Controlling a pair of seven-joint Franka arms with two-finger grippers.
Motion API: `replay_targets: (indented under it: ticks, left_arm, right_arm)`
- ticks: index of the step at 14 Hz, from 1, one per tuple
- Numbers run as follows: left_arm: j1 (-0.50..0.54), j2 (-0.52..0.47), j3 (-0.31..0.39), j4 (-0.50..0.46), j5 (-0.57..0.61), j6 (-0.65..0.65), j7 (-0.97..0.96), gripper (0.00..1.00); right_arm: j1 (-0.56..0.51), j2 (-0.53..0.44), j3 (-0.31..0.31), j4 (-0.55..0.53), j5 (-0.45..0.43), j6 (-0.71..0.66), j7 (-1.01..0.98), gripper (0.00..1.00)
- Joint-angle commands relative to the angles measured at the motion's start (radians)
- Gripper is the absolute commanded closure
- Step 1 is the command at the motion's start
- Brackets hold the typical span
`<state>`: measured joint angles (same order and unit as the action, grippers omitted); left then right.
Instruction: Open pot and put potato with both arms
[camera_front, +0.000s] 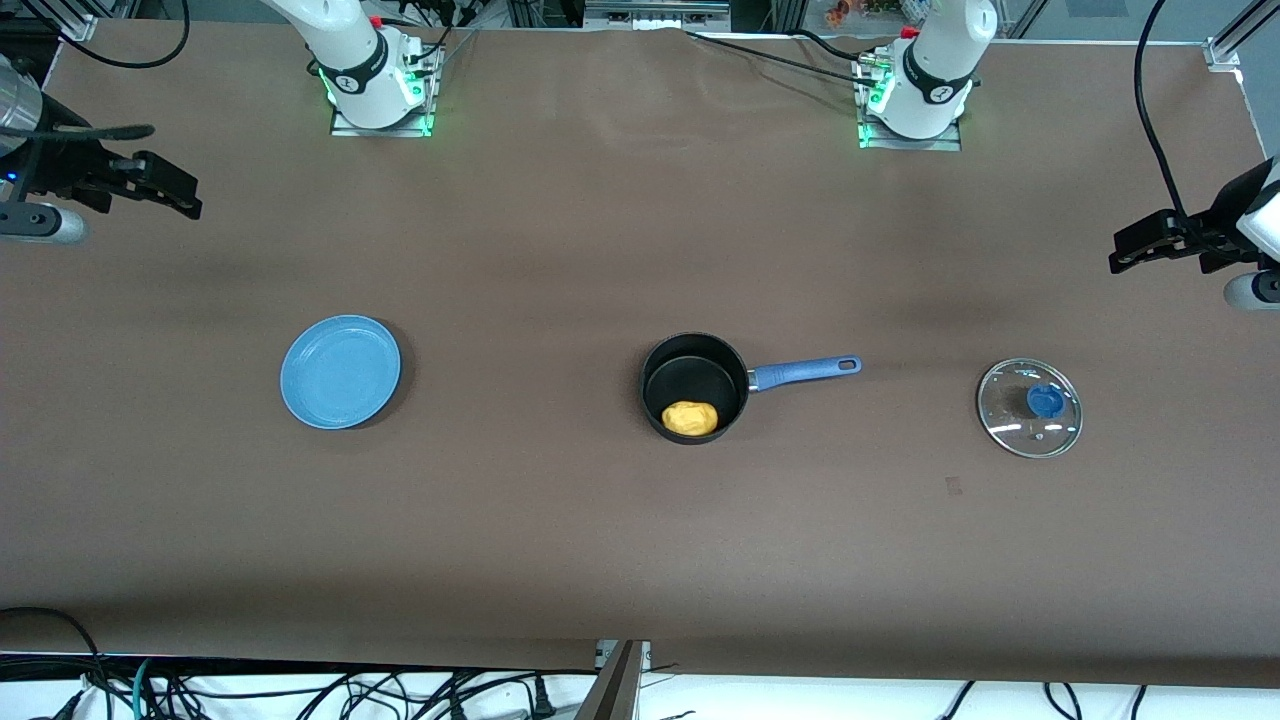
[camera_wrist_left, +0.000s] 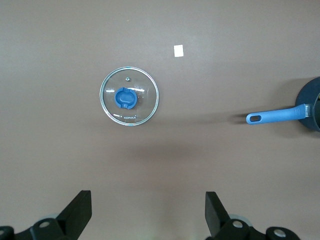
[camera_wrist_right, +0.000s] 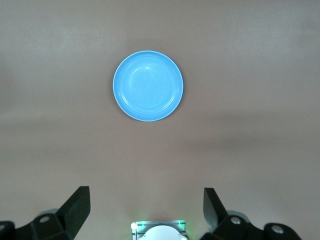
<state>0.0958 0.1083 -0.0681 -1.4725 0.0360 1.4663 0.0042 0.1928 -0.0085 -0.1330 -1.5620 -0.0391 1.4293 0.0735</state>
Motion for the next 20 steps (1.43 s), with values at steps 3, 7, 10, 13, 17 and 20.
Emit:
replay_targets:
  ticks: [3,7,10,13,17,20]
  left_arm:
    - [-0.005,0.013,-0.001,0.034,-0.005,-0.024,-0.010,0.00]
    - [-0.004,0.013,0.001,0.034,-0.005,-0.024,-0.010,0.00]
    - [-0.004,0.013,0.001,0.034,-0.005,-0.024,-0.009,0.00]
    - [-0.004,0.017,0.001,0.034,-0.007,-0.024,-0.009,0.00]
    - [-0.004,0.024,0.001,0.047,-0.005,-0.024,-0.009,0.00]
    - [-0.004,0.024,0.001,0.047,-0.007,-0.024,-0.009,0.00]
  right_arm:
    - [0.004,0.022,-0.004,0.033,-0.016,-0.015,-0.035,0.00]
    - [0.002,0.025,-0.005,0.043,-0.008,-0.015,-0.035,0.00]
    - [0.005,0.036,-0.004,0.043,-0.005,-0.013,-0.034,0.00]
    - [0.010,0.065,0.001,0.076,-0.005,-0.016,-0.035,0.00]
    - [0.013,0.065,0.001,0.079,-0.001,-0.013,-0.029,0.00]
    - [0.013,0.065,0.004,0.079,-0.002,-0.015,-0.037,0.00]
